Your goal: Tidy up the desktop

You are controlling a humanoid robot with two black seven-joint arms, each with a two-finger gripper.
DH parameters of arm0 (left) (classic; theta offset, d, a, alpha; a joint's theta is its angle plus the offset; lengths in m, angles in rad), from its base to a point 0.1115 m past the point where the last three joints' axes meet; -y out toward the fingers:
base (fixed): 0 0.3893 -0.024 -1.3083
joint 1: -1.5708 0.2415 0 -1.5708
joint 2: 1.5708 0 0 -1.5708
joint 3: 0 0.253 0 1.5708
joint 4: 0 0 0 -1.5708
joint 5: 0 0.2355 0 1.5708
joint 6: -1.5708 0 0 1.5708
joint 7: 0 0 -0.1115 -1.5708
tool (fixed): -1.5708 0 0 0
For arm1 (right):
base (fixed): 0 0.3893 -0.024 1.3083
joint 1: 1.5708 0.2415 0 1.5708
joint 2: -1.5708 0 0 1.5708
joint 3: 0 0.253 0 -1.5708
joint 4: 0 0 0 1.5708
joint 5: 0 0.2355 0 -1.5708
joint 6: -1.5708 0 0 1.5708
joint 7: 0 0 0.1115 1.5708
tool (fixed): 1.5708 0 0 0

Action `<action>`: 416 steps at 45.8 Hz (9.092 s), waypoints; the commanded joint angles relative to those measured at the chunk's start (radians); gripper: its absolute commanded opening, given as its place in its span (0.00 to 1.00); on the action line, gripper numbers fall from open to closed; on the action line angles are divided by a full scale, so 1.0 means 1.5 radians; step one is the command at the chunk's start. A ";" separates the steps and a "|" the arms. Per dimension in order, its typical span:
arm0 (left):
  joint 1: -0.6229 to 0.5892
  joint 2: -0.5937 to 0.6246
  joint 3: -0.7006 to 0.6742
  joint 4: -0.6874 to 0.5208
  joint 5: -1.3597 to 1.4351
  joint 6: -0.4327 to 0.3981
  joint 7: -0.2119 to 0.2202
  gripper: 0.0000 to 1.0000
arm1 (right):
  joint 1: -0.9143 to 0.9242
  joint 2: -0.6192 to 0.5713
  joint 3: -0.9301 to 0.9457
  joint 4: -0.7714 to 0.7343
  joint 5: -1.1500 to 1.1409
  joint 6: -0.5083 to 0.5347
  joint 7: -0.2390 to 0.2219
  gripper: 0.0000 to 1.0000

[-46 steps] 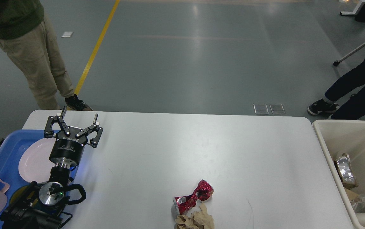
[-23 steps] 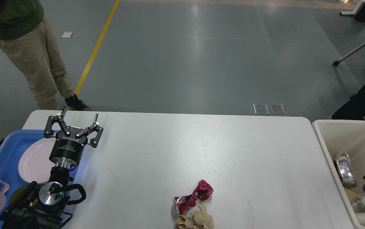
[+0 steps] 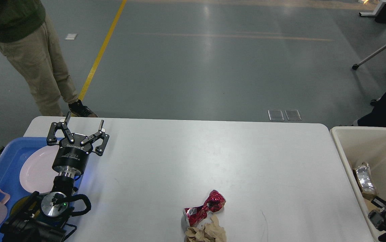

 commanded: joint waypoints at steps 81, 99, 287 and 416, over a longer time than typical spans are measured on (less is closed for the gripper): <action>0.001 0.000 0.000 0.001 0.000 0.001 0.000 0.96 | 1.133 -0.012 -0.127 0.899 -0.180 0.526 -0.042 1.00; 0.001 0.000 0.000 0.001 0.000 0.001 0.000 0.96 | 1.321 0.087 -0.178 1.059 -0.042 0.508 -0.032 0.99; 0.001 0.000 0.000 0.000 0.000 -0.001 0.000 0.96 | 1.046 -0.113 -0.340 0.928 0.033 0.272 0.068 0.00; 0.000 0.000 0.000 0.000 0.000 -0.001 0.000 0.96 | 0.685 -0.081 -0.137 0.601 -0.200 0.349 0.017 1.00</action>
